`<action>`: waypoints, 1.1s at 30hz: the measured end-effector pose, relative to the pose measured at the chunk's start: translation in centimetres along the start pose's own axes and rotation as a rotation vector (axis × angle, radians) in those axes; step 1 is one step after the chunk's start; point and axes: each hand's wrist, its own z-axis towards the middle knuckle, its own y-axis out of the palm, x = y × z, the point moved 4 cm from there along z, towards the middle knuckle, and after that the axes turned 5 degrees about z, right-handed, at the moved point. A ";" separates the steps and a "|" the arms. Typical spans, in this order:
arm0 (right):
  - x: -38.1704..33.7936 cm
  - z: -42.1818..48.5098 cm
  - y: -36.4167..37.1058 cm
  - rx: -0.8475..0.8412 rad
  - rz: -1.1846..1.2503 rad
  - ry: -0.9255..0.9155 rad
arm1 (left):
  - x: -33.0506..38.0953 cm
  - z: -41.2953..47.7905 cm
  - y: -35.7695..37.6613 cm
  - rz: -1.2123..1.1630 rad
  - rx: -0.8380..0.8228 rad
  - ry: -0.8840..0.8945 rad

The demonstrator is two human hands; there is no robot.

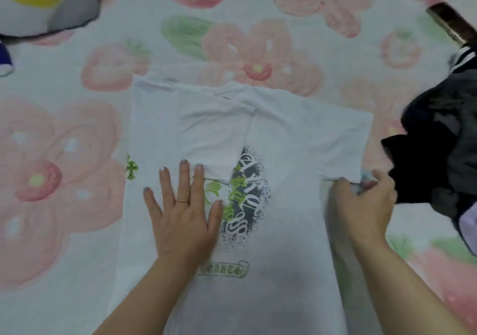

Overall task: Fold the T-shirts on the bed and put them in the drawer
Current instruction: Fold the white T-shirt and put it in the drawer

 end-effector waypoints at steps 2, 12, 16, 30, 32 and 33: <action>2.1 1.3 -0.7 -0.002 0.152 0.266 | 3.0 1.4 -1.0 -0.100 0.049 0.106; -3.7 2.2 3.0 -0.288 0.877 0.331 | 19.1 10.1 -3.9 -0.894 -0.249 -0.004; -10.6 -2.8 4.9 -0.496 0.492 -0.322 | 14.0 11.9 -6.5 -1.500 -0.439 -0.179; -4.7 -15.1 7.5 -0.778 -0.368 -0.663 | -2.2 10.7 -5.5 -0.980 -0.096 -0.256; -3.3 -15.6 6.2 -0.697 -0.449 -0.696 | -2.5 10.9 -5.4 -0.877 0.010 -0.303; -2.6 -15.7 5.8 -0.649 -0.482 -0.720 | -3.0 10.9 -5.5 -0.873 0.083 -0.363</action>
